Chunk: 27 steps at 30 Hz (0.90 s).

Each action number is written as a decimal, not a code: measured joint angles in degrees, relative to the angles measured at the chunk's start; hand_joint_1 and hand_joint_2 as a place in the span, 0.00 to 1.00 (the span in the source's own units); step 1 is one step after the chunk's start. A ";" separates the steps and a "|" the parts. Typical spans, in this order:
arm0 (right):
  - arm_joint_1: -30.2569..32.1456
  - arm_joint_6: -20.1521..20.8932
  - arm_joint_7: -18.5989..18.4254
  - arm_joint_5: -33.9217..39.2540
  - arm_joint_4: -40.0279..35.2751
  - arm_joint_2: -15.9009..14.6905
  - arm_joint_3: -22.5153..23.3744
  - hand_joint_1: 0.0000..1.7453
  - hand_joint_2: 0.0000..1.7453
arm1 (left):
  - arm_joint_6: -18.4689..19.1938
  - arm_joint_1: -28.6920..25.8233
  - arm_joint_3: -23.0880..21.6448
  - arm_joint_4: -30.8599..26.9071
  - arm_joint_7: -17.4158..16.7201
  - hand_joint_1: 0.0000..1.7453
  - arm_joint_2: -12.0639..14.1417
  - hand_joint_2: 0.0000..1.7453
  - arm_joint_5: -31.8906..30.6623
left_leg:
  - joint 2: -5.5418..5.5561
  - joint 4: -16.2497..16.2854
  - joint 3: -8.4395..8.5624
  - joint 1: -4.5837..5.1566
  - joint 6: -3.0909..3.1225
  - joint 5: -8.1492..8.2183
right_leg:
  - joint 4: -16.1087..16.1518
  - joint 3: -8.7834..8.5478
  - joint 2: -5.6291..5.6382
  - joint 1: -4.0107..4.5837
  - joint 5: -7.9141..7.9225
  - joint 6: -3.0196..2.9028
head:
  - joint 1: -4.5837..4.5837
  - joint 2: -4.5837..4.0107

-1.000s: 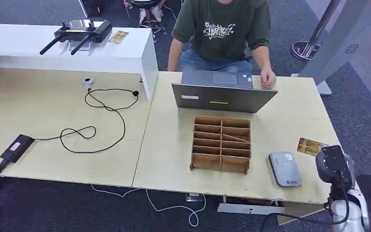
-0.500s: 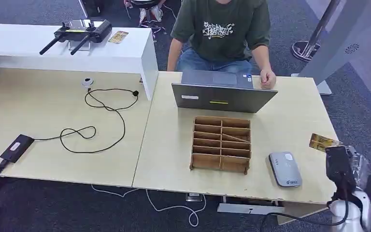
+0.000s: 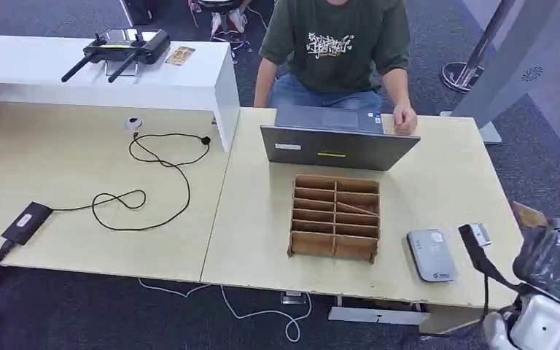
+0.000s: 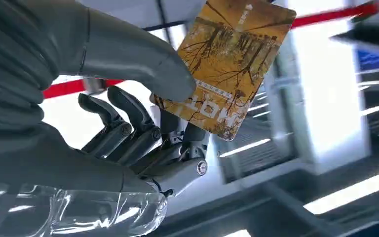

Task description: Pass the card to the sensor for recognition and then transmit it.

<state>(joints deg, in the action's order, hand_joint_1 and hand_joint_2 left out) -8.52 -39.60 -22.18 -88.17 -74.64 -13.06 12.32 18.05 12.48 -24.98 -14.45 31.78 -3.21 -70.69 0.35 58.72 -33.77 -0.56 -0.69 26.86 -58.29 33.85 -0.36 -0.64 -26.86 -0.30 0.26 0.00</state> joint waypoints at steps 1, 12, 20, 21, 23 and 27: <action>-0.23 0.00 -5.78 0.00 -0.09 -2.60 -3.21 1.00 1.00 | 0.00 0.01 -0.02 0.00 0.02 0.00 0.02 0.00 -0.07 | -0.05 0.00 0.00 0.01 0.00 0.01 | 0.00 0.00 0.05 0.00 0.01 0.00 | -0.02 0.00; -7.86 4.59 -17.80 -0.02 0.13 -24.45 -30.13 1.00 1.00 | 0.04 0.57 -1.18 0.00 0.70 0.00 0.00 0.00 -0.68 | 0.02 0.03 0.01 0.11 0.12 -0.02 | 0.00 0.04 -0.04 -0.10 0.04 0.06 | -0.04 0.00; -10.70 3.04 -17.80 -0.02 0.15 -26.96 -35.44 1.00 1.00 | 0.11 0.63 -1.42 0.00 1.25 0.00 0.00 0.00 -0.72 | 0.00 0.02 0.01 0.07 0.12 -0.01 | -0.01 0.08 -0.01 -0.06 0.03 0.06 | -0.04 0.00; -10.84 2.75 -17.80 -0.02 0.24 -26.98 -35.79 1.00 1.00 | 0.13 0.63 -1.46 0.00 1.27 0.00 0.00 0.00 -0.72 | 0.00 0.02 0.01 0.07 0.12 -0.01 | -0.01 0.08 -0.01 -0.06 0.03 0.06 | -0.04 0.00; -11.11 2.18 -17.80 -0.02 0.42 -26.96 -36.43 1.00 1.00 | 0.13 0.64 -1.55 0.00 1.31 0.00 0.00 0.00 -0.72 | 0.00 0.02 0.00 0.08 0.12 -0.01 | -0.01 0.08 -0.02 -0.07 0.03 0.06 | -0.04 0.00; -11.51 1.40 -17.80 -0.02 0.85 -26.79 -37.39 1.00 1.00 | 0.24 0.66 -1.64 0.00 1.38 0.00 -0.02 0.00 -0.72 | 0.01 0.02 -0.02 0.08 0.12 -0.01 | -0.01 0.08 -0.02 -0.07 0.03 0.07 | -0.02 0.00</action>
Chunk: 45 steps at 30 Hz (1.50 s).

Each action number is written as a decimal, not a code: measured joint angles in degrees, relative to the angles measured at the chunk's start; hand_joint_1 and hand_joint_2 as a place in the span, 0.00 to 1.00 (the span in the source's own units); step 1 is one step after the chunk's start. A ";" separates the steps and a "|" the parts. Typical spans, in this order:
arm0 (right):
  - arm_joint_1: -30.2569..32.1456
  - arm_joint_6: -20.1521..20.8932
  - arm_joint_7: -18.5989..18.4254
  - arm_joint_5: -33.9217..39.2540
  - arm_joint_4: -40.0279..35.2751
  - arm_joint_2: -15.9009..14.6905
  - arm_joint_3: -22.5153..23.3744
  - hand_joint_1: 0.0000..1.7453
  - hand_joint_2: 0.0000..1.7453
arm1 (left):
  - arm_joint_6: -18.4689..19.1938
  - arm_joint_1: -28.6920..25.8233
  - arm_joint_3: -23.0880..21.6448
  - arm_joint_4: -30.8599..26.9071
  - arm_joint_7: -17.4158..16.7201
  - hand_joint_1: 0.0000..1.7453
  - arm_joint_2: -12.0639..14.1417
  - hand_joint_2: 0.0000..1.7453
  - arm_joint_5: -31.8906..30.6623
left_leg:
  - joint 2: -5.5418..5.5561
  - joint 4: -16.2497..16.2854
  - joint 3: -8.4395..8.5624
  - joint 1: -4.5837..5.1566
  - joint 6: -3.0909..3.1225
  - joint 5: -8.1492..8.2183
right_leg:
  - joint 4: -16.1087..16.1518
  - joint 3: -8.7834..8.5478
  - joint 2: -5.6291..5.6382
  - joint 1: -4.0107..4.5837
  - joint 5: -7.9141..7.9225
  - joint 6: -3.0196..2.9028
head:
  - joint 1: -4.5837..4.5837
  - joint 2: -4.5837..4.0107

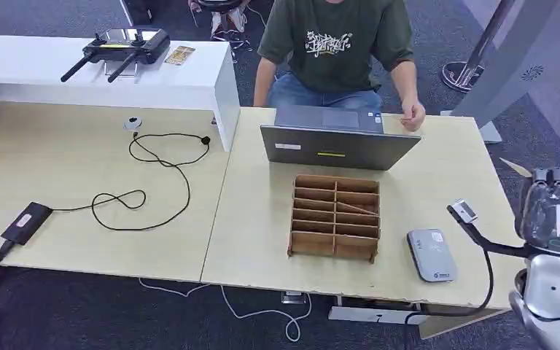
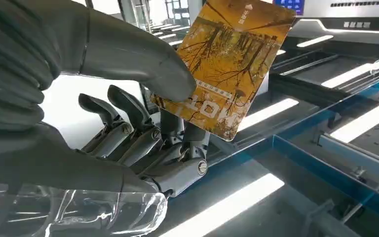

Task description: Pass the card to the sensor for recognition and then transmit it.

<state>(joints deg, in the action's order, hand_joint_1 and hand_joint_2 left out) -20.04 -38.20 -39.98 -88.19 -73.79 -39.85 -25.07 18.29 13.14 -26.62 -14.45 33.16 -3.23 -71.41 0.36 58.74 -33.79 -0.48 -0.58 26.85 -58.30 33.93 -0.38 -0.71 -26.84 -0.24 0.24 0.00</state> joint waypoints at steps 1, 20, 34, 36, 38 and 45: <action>-0.13 -0.20 0.00 0.00 0.11 0.13 -0.20 1.00 1.00 | 0.20 0.03 -0.05 0.00 0.00 0.00 0.00 0.00 0.00 | 0.00 0.00 0.00 0.00 0.00 0.00 | 0.00 0.00 0.00 0.00 0.00 0.00 | -0.02 0.00; -6.72 -1.31 0.63 0.00 -1.92 9.14 -4.74 1.00 1.00 | 2.03 1.27 -1.68 0.00 1.20 0.00 -0.68 0.00 -0.13 | -0.07 -0.01 0.02 -0.02 -0.06 -0.05 | -0.07 0.01 0.06 0.02 0.01 -0.01 | -0.02 0.00; -11.53 -1.31 10.41 0.00 -1.07 17.12 -4.92 1.00 1.00 | 3.08 1.80 -2.45 0.00 1.20 0.00 -0.94 0.00 -0.11 | -0.02 -0.01 0.00 -0.01 -0.06 -0.05 | -0.07 0.02 0.04 0.01 0.01 -0.01 | -0.02 0.00; -12.16 -1.31 13.92 0.00 -0.46 18.75 -3.98 1.00 1.00 | 3.26 1.94 -2.49 0.00 1.20 0.00 -0.96 0.00 -0.09 | -0.04 -0.01 0.01 -0.02 -0.07 -0.05 | -0.07 0.03 0.05 0.01 0.01 -0.01 | -0.02 0.00; -13.09 -1.31 15.90 0.00 0.30 20.00 -3.37 0.98 1.00 | 3.32 2.05 -2.60 0.00 1.20 0.00 -1.03 0.00 -0.09 | -0.01 -0.01 0.01 -0.02 -0.07 -0.06 | -0.08 0.02 0.02 0.02 0.01 -0.02 | -0.02 0.00; -17.80 -1.29 25.48 0.02 5.83 27.70 2.94 1.00 1.00 | 3.78 2.54 -3.28 0.00 1.07 0.00 -1.44 0.00 -0.13 | -0.05 -0.01 0.03 -0.03 -0.12 -0.09 | -0.11 0.04 0.06 0.02 0.03 -0.04 | -0.02 0.00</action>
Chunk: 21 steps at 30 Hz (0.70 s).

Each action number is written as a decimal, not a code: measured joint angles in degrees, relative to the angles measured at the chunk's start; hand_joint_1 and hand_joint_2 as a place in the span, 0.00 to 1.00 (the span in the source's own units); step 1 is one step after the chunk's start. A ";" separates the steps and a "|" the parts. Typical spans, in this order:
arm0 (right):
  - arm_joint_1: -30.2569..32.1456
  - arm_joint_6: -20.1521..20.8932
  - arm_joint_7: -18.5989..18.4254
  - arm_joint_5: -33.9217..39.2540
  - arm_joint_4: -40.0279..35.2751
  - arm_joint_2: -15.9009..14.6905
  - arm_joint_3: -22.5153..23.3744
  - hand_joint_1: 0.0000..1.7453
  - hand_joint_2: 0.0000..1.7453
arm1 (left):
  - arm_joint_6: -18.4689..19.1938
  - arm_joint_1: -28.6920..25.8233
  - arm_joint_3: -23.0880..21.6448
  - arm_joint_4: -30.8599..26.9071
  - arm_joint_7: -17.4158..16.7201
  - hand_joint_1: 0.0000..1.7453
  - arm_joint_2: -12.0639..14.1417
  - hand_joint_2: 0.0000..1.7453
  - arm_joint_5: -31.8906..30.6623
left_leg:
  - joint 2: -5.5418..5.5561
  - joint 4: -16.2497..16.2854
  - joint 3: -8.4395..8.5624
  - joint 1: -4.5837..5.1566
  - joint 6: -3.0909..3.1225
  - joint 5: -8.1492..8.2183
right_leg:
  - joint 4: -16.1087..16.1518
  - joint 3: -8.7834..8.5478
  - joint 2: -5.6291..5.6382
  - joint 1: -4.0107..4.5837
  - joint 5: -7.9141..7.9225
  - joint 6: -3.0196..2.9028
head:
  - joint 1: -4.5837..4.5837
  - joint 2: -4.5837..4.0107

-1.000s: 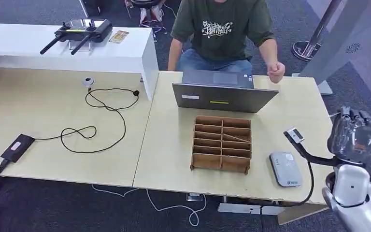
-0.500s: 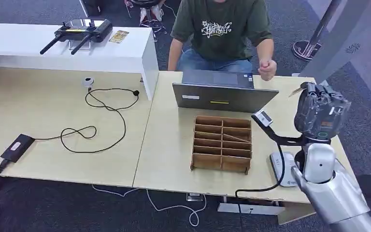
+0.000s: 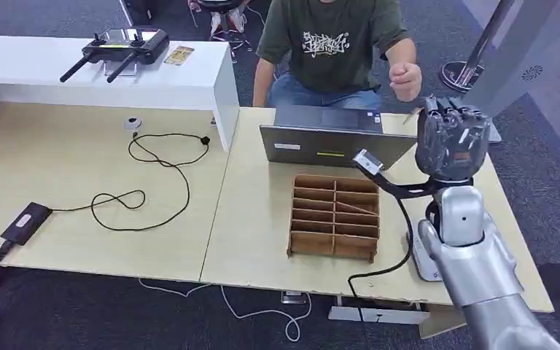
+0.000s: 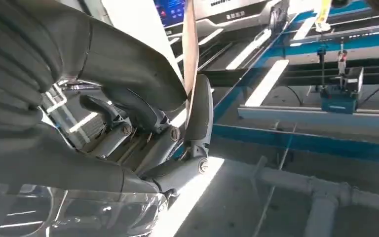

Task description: Pass the card to the sensor for recognition and then transmit it.

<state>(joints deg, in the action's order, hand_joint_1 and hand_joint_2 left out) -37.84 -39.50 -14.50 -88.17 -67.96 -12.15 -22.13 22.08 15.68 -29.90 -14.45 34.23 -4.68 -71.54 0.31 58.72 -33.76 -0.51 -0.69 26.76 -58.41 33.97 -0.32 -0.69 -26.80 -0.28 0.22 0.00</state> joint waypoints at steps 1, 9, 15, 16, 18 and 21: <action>-0.99 0.00 0.93 0.02 1.04 0.92 0.71 1.00 1.00 | 0.11 0.07 -0.11 0.00 0.00 0.00 -0.11 0.00 -0.06 | 0.00 0.00 0.00 0.00 0.00 -0.01 | 0.00 0.00 0.00 0.00 0.00 0.00 | 0.02 0.00; -10.93 0.00 3.11 0.22 14.95 7.73 4.20 1.00 1.00 | 1.35 0.71 -0.94 0.00 -0.04 0.00 -0.70 0.00 0.13 | -0.01 0.00 0.01 0.01 0.01 -0.03 | 0.00 0.00 0.03 0.00 0.01 -0.01 | 0.02 0.00; -15.27 -0.02 3.72 0.15 23.19 10.51 4.40 1.00 1.00 | 1.99 0.73 -1.14 0.00 -0.04 0.00 -0.83 0.00 0.20 | 0.01 0.00 0.00 0.00 0.01 -0.03 | 0.00 0.02 0.01 0.00 0.00 -0.01 | 0.00 0.00; -15.67 -0.02 3.72 0.15 24.15 10.88 4.44 1.00 1.00 | 2.01 0.73 -1.16 0.00 -0.04 0.00 -0.83 0.00 0.22 | 0.01 0.00 0.00 0.00 0.01 -0.03 | -0.01 0.02 0.01 0.00 0.00 -0.01 | 0.02 0.00; -16.67 -0.02 3.74 0.15 26.35 11.45 4.51 1.00 1.00 | 2.19 0.74 -1.25 0.00 -0.04 0.00 -0.83 0.00 0.26 | -0.01 0.00 0.00 0.00 0.01 -0.03 | -0.01 0.02 0.03 0.00 0.00 0.00 | 0.02 0.00; -17.62 -0.02 3.88 0.15 28.38 12.08 4.60 1.00 1.00 | 2.34 0.74 -1.49 0.02 -0.04 0.00 -0.81 0.00 0.33 | 0.00 0.00 0.00 0.00 0.01 -0.03 | 0.00 0.02 0.02 0.00 0.00 0.00 | 0.02 0.00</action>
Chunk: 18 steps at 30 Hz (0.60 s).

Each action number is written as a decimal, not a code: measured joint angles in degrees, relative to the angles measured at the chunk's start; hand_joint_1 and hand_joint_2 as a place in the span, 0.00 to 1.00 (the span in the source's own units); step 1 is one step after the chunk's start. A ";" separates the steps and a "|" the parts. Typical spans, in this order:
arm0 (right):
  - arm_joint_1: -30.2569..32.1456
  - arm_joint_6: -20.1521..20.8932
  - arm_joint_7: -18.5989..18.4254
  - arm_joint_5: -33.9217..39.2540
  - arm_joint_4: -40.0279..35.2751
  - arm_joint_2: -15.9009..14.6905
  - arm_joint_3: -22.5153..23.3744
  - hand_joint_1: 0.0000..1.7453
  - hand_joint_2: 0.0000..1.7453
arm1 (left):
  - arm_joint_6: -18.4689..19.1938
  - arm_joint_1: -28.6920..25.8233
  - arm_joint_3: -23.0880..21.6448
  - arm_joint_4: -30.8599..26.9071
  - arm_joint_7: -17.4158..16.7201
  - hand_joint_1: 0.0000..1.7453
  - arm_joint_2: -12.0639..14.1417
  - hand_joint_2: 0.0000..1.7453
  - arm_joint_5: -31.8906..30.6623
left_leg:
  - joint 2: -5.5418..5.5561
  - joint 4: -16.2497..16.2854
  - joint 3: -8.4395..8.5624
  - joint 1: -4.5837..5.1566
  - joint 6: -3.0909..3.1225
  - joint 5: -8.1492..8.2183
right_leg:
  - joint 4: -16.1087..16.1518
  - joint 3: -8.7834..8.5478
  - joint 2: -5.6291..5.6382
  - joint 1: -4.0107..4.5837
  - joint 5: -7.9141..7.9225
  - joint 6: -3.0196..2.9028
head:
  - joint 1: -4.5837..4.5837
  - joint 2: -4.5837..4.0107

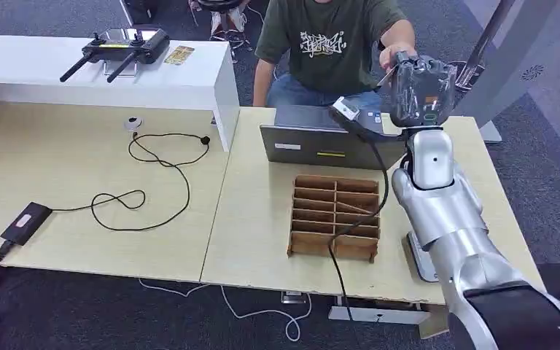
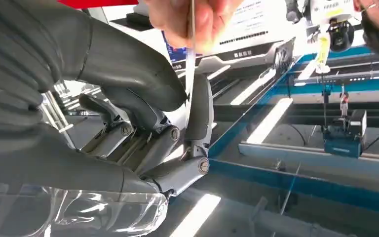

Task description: Pass the card to the sensor for recognition and then transmit it.

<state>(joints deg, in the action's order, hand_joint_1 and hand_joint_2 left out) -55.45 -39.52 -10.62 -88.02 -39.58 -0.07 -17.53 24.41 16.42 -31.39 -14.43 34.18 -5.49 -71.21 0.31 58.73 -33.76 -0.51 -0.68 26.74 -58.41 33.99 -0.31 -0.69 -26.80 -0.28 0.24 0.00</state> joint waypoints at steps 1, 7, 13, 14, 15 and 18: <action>-0.16 0.00 0.00 0.00 0.48 0.17 0.00 1.00 1.00 | 0.00 0.00 -0.07 -0.02 0.00 0.00 0.00 0.00 0.02 | 0.00 0.00 0.00 0.00 0.00 0.00 | 0.00 0.00 0.00 0.00 0.00 0.00 | 0.00 0.00; -0.82 0.00 0.02 0.00 2.31 0.70 0.04 1.00 1.00 | 0.02 0.00 -0.33 -0.02 -0.02 0.00 0.00 0.00 0.07 | 0.00 0.00 0.00 0.00 0.00 0.00 | 0.00 0.00 0.00 0.00 0.00 0.00 | -0.02 0.00; -1.17 0.00 -0.02 0.00 3.93 0.83 0.04 1.00 1.00 | 0.00 -0.01 -0.33 0.00 -0.11 0.00 0.02 0.00 0.07 | 0.00 0.00 0.00 0.00 0.00 0.00 | 0.00 0.00 0.00 0.00 0.00 0.00 | 0.00 0.00; -1.17 0.00 0.00 0.00 4.09 0.83 0.04 1.00 1.00 | 0.00 -0.01 -0.33 0.00 -0.11 0.00 0.02 0.00 0.07 | 0.00 0.00 0.01 0.00 0.00 0.00 | 0.00 0.00 0.00 0.00 0.00 0.00 | -0.02 0.00; -1.17 0.00 0.00 0.00 4.22 0.83 0.04 1.00 1.00 | 0.00 -0.01 -0.33 -0.02 -0.11 0.00 0.02 0.00 0.07 | 0.00 0.00 0.01 0.00 0.00 0.00 | 0.00 0.00 0.00 0.00 0.00 0.00 | 0.00 0.00; -1.17 -0.02 0.00 -0.02 4.65 0.83 0.09 0.00 1.00 | -0.04 -0.01 -0.33 -0.02 -0.11 0.00 0.02 0.00 0.07 | 0.00 0.00 0.00 0.00 0.00 0.00 | 0.00 0.01 0.00 0.00 0.00 0.00 | 0.00 0.00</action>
<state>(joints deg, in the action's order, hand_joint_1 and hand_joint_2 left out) -56.62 -39.54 -10.62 -88.04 -34.93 0.76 -17.44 24.37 16.41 -31.71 -14.45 34.07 -5.46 -71.14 0.31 58.73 -33.76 -0.51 -0.69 26.74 -58.41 33.99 -0.30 -0.69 -26.80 -0.28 0.24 0.00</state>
